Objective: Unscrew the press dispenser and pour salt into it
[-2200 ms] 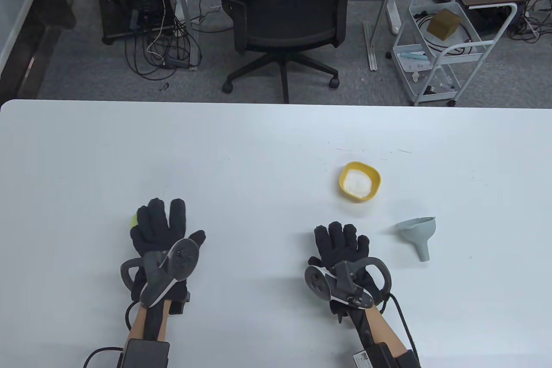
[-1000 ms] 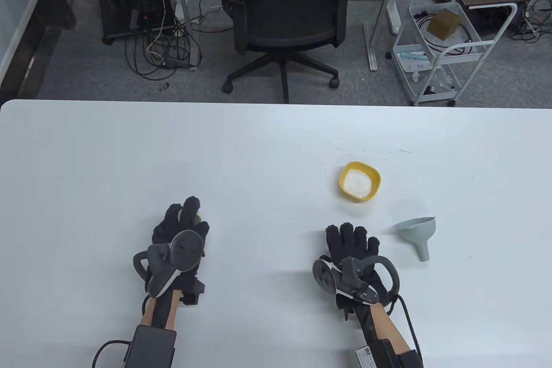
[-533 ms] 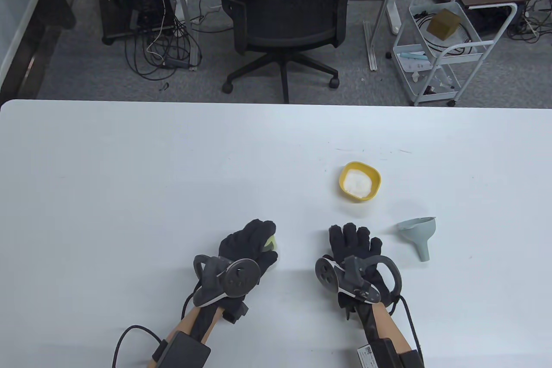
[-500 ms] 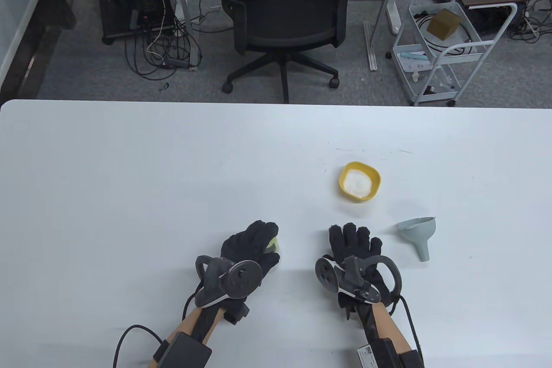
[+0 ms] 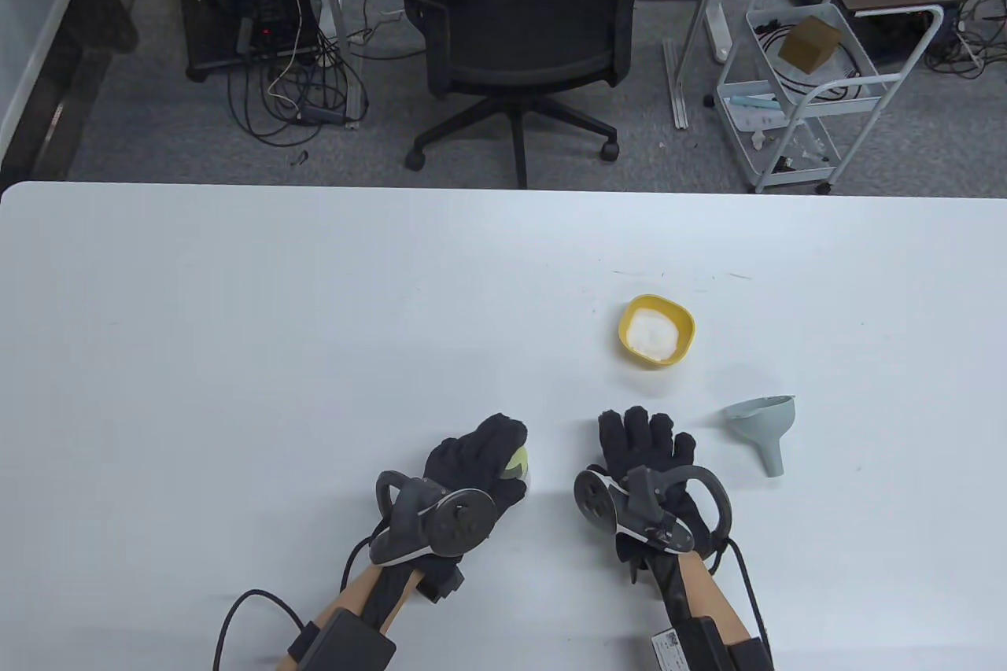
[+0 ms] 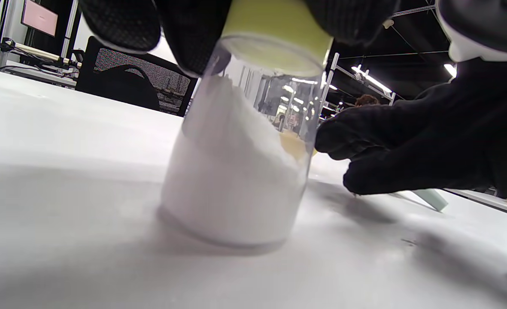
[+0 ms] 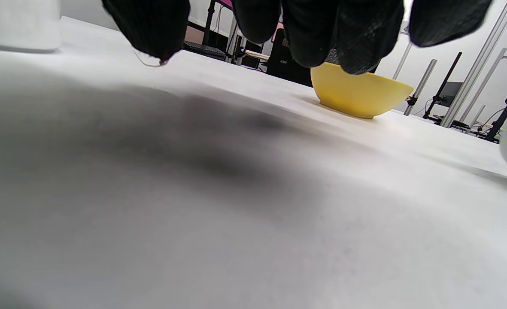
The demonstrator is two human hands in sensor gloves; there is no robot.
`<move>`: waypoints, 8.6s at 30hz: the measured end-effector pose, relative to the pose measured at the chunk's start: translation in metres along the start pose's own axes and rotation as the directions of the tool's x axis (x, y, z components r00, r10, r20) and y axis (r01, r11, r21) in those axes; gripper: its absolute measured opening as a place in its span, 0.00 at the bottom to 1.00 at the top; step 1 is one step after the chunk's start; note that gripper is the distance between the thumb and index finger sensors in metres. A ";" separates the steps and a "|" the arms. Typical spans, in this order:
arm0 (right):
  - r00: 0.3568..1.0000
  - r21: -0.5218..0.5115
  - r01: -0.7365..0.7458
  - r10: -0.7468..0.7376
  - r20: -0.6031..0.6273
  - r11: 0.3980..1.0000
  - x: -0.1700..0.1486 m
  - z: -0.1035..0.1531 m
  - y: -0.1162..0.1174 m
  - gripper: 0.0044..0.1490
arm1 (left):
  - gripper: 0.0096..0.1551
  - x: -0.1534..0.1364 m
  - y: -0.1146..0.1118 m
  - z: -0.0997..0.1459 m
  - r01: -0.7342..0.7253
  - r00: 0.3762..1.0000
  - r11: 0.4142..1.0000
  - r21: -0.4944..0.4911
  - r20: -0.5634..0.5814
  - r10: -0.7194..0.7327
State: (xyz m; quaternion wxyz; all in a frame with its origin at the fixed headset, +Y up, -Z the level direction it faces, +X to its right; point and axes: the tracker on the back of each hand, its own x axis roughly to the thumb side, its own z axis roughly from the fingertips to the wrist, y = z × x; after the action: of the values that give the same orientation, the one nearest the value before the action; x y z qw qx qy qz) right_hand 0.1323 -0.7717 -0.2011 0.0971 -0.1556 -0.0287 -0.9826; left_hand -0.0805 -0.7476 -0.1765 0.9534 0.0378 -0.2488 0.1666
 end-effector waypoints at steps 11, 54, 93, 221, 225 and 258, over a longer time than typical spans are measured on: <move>0.912 0.175 0.339 -0.368 0.183 0.925 0.015 -0.006 -0.004 0.67 | 0.55 -0.012 0.017 0.001 -0.127 0.992 0.992 -0.009 -0.004 0.127; 0.729 0.154 0.633 -0.651 0.210 0.758 0.047 -0.030 0.005 0.59 | 0.51 -0.023 0.024 -0.021 -0.170 0.984 0.944 -0.282 0.008 0.180; 0.744 0.126 0.623 -0.635 0.207 0.772 0.048 -0.028 0.006 0.59 | 0.64 -0.002 0.013 -0.008 0.151 0.981 0.988 -0.034 -0.118 -0.154; 0.743 0.136 0.623 -0.637 0.206 0.771 0.047 -0.028 0.007 0.59 | 0.73 -0.031 0.019 -0.005 -0.433 0.902 0.894 -0.120 -0.056 0.429; 0.743 0.136 0.623 -0.637 0.206 0.771 0.047 -0.028 0.007 0.59 | 0.64 -0.033 0.014 -0.006 -0.439 0.898 0.884 -0.159 -0.047 0.438; 0.744 0.138 0.622 -0.637 0.203 0.771 0.047 -0.029 0.007 0.59 | 0.64 -0.029 0.008 -0.007 -0.406 0.913 0.897 -0.176 -0.040 0.405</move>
State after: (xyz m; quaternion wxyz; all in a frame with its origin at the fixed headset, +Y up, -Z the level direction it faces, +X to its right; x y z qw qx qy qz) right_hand 0.0812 -0.7892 -0.2133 -0.2394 -0.2502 -0.1212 -0.9303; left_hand -0.1037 -0.7481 -0.1966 0.8975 -0.1014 -0.2642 0.3382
